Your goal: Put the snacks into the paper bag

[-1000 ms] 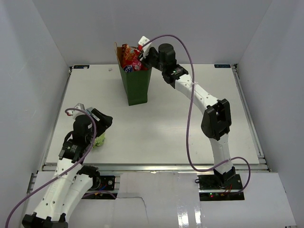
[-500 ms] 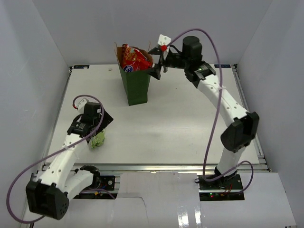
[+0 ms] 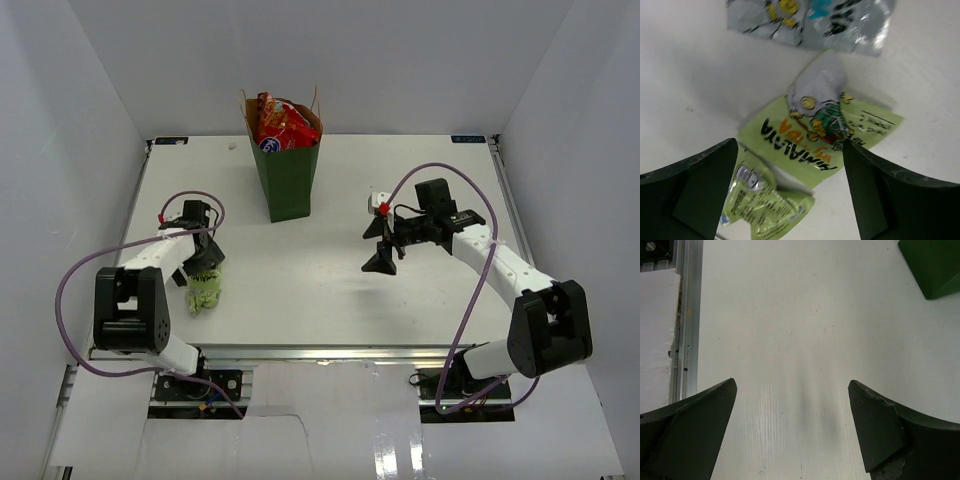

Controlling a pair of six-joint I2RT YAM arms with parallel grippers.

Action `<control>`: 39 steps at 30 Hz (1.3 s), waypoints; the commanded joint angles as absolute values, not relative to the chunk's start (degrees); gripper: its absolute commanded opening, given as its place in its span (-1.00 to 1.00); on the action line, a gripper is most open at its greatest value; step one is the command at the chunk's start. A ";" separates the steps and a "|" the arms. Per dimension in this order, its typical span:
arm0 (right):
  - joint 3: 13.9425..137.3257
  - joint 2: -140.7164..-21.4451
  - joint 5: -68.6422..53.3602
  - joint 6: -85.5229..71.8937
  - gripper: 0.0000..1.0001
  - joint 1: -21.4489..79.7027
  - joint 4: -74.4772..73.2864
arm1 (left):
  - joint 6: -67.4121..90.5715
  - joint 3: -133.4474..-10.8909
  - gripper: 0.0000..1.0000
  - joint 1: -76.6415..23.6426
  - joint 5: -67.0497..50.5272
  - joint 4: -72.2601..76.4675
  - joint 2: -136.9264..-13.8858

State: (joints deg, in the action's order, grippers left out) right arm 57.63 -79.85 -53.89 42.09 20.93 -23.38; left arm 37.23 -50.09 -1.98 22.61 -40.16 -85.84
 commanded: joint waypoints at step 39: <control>58.01 -79.54 -56.34 43.59 0.97 19.60 -20.30 | 37.34 -55.79 -0.40 -0.88 -28.82 -9.51 -65.92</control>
